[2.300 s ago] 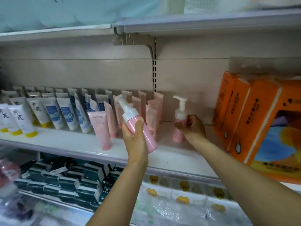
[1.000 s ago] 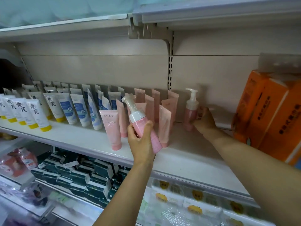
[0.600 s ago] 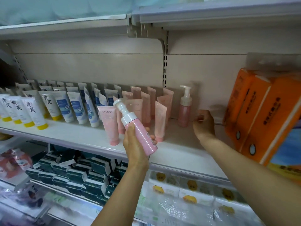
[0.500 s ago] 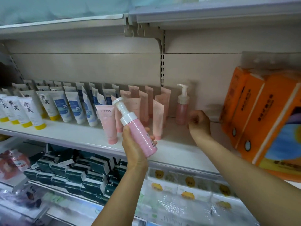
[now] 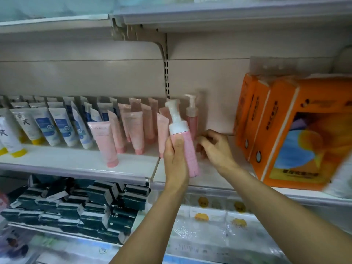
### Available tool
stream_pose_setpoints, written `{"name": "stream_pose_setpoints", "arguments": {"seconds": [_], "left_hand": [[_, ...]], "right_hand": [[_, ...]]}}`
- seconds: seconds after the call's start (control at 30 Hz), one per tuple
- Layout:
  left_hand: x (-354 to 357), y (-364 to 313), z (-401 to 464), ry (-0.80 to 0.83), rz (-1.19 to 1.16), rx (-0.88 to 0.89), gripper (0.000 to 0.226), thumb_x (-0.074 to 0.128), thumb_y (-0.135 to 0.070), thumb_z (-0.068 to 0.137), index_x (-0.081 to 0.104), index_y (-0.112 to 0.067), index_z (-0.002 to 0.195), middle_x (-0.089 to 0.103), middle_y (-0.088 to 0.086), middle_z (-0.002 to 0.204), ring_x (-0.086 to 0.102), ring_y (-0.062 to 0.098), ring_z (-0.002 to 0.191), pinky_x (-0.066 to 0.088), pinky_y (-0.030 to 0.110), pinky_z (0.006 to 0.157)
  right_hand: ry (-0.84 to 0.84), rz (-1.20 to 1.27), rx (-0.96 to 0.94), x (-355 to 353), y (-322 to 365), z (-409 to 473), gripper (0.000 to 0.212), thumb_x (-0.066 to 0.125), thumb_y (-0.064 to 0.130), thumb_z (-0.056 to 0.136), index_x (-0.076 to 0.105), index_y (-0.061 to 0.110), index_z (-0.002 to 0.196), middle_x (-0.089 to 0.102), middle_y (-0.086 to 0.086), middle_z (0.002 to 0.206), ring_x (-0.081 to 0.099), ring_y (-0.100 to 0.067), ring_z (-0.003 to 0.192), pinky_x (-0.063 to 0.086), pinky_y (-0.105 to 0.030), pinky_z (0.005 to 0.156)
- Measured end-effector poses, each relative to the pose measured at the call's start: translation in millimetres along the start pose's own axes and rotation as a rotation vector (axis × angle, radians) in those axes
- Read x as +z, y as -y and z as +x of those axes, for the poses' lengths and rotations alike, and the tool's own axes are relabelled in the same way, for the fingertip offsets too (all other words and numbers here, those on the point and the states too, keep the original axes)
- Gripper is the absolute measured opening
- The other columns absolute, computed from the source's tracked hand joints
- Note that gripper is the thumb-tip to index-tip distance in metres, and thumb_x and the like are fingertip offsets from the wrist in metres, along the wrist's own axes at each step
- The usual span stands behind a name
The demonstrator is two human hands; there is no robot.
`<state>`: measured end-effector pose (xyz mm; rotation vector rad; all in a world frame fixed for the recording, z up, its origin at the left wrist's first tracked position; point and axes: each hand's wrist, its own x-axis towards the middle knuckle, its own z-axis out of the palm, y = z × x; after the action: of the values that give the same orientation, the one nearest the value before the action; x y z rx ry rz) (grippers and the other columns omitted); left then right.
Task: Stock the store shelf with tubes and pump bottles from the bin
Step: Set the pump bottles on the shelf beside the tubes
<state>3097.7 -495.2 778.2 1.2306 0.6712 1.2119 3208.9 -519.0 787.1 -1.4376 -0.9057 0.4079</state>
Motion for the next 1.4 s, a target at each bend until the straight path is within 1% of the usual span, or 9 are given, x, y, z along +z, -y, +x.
{"name": "stream_pose_setpoints", "arguments": {"seconds": [0.17,0.23,0.37,0.47,0.67,0.87,0.97,1.23,1.4], "left_hand": [[25,5,15,0.050,0.045,0.025,0.021,0.050,-0.037,0.098,0.048,-0.033,0.119,0.065,-0.003,0.109,0.064,0.010,0.101,0.052,0.020,0.084],[31,8,25,0.035,0.067,0.016,0.029,0.056,-0.032,0.096,0.049,-0.023,0.123,0.065,-0.002,0.106,0.064,0.007,0.096,0.050,0.014,0.077],[41,15,42,-0.022,0.102,0.056,0.026,0.064,-0.014,0.090,0.056,-0.010,0.114,0.068,0.005,0.092,0.066,-0.001,0.071,0.052,0.013,0.062],[44,23,58,-0.061,0.146,0.069,0.034,0.073,-0.009,0.082,0.054,-0.016,0.110,0.068,0.001,0.093,0.069,0.008,0.080,0.056,0.019,0.070],[44,40,77,-0.084,0.303,-0.006,0.047,0.081,-0.009,0.067,0.050,-0.017,0.102,0.066,0.005,0.094,0.067,0.019,0.085,0.059,0.039,0.078],[31,36,75,0.016,0.263,0.002,0.063,0.088,-0.015,0.066,0.048,-0.014,0.115,0.061,0.001,0.100,0.058,0.002,0.082,0.046,0.005,0.061],[26,38,70,0.043,0.209,-0.037,0.063,0.088,-0.014,0.066,0.047,-0.017,0.114,0.061,-0.004,0.100,0.059,0.001,0.086,0.047,0.004,0.065],[24,39,62,0.055,0.165,-0.097,0.059,0.084,-0.012,0.072,0.044,-0.023,0.114,0.058,-0.009,0.100,0.059,0.000,0.089,0.048,0.007,0.072],[27,30,55,0.055,0.131,-0.124,0.044,0.080,-0.008,0.075,0.048,-0.034,0.090,0.060,-0.009,0.093,0.061,0.003,0.084,0.047,0.007,0.067]], "right_hand": [[0.053,-0.101,-0.018,-13,-6,-4,0.017,0.053,0.000,0.091,0.067,0.007,0.098,0.072,-0.003,0.088,0.068,-0.015,0.077,0.058,-0.026,0.066],[0.063,-0.165,-0.015,-18,-10,-2,0.023,0.052,-0.003,0.089,0.066,0.012,0.100,0.071,0.004,0.088,0.067,-0.011,0.079,0.057,-0.022,0.069],[0.089,-0.170,0.003,-18,-15,6,0.027,0.055,-0.001,0.088,0.064,0.019,0.105,0.069,0.007,0.085,0.065,-0.011,0.077,0.054,-0.022,0.071],[0.132,-0.209,0.025,-8,-22,19,0.008,0.065,0.015,0.087,0.063,0.020,0.093,0.070,0.004,0.086,0.067,-0.014,0.081,0.055,-0.027,0.075],[0.073,-0.254,0.118,10,-50,43,0.007,0.058,0.016,0.087,0.057,0.022,0.084,0.065,0.005,0.084,0.058,-0.011,0.074,0.046,-0.019,0.063],[0.147,-0.351,0.056,7,-61,60,0.007,0.059,0.022,0.088,0.062,0.021,0.094,0.068,0.006,0.090,0.065,-0.013,0.085,0.053,-0.022,0.071],[0.179,-0.324,0.037,6,-60,65,0.013,0.054,0.019,0.093,0.062,0.020,0.103,0.066,0.010,0.094,0.062,-0.005,0.086,0.044,-0.007,0.064],[0.205,-0.340,0.008,7,-62,69,0.019,0.055,0.015,0.090,0.061,0.019,0.107,0.066,0.006,0.100,0.061,-0.005,0.090,0.044,-0.013,0.069],[0.186,-0.292,0.051,7,-56,62,0.021,0.057,0.021,0.091,0.058,0.018,0.112,0.066,0.004,0.100,0.061,-0.005,0.087,0.042,-0.010,0.065]]}}
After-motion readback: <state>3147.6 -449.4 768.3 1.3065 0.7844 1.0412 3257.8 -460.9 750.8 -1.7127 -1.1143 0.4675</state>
